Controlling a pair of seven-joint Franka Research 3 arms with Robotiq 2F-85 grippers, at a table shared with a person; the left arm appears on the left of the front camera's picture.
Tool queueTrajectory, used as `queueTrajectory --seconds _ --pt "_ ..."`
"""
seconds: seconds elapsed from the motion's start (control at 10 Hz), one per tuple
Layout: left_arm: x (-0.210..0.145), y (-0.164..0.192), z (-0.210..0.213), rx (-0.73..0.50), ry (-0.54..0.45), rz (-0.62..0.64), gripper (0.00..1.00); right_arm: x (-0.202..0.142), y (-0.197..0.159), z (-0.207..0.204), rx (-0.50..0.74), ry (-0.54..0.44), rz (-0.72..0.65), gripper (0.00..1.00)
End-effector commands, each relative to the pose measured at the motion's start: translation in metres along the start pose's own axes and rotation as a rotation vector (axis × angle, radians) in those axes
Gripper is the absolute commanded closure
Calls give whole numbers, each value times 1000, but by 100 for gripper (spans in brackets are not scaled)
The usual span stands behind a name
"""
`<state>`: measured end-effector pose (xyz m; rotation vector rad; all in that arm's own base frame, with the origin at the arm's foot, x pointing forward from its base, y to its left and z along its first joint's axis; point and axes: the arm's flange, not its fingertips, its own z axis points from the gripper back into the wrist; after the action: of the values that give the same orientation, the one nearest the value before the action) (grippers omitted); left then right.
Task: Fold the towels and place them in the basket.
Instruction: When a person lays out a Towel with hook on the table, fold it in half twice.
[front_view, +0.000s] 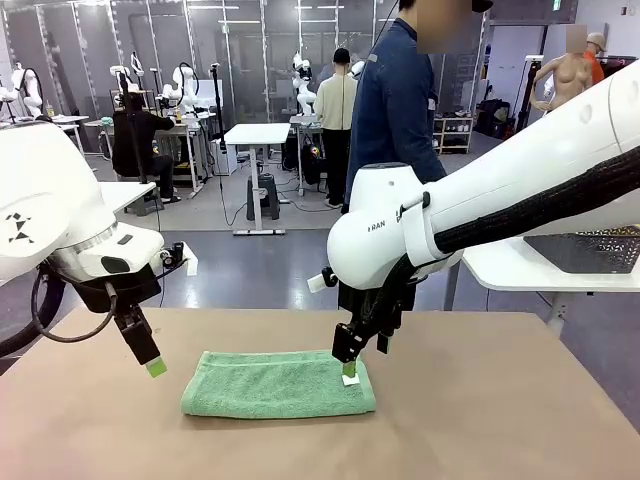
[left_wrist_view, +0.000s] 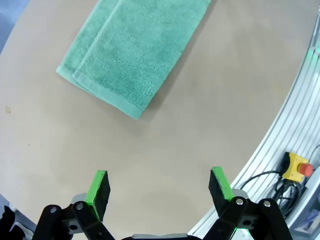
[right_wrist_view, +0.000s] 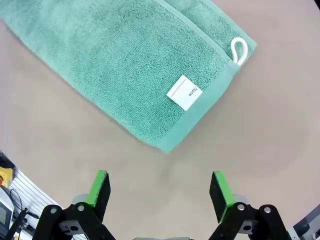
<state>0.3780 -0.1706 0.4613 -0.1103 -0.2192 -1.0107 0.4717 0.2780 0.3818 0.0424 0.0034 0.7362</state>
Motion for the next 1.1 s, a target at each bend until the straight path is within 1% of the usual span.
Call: queueTrajectory --seconds 0.0,0.1,0.2,0.3,0.4,0.6,0.7,0.8,0.9,1.0 --pt "-7 -4 29 -10 -8 26 0 12 -9 -15 56 4 -127 0" --pt "-17 -11 60 -38 -27 58 0 20 -15 -30 62 5 -214 0" --pt "-24 -17 82 -65 -34 62 0 27 -21 -39 46 6 -292 0" --pt "-27 -21 97 -54 -15 83 0 33 -28 -44 76 -7 -325 0" --pt "-28 -24 110 -51 -9 87 0 38 -31 -49 77 -13 -373 0" --pt "-37 -36 135 -91 -31 124 0 41 -34 -63 41 -40 -464 0" --pt "-42 -43 144 -79 -46 129 0 43 -37 -68 47 -50 -492 0" --pt "-47 -48 152 -86 -51 101 0 45 -38 -72 28 -34 -511 0" --pt "-39 -38 138 -61 -37 98 0 47 -39 -77 36 -23 -526 0" --pt "-39 -38 138 -61 -37 98 0 49 -39 -80 22 -12 -545 0"
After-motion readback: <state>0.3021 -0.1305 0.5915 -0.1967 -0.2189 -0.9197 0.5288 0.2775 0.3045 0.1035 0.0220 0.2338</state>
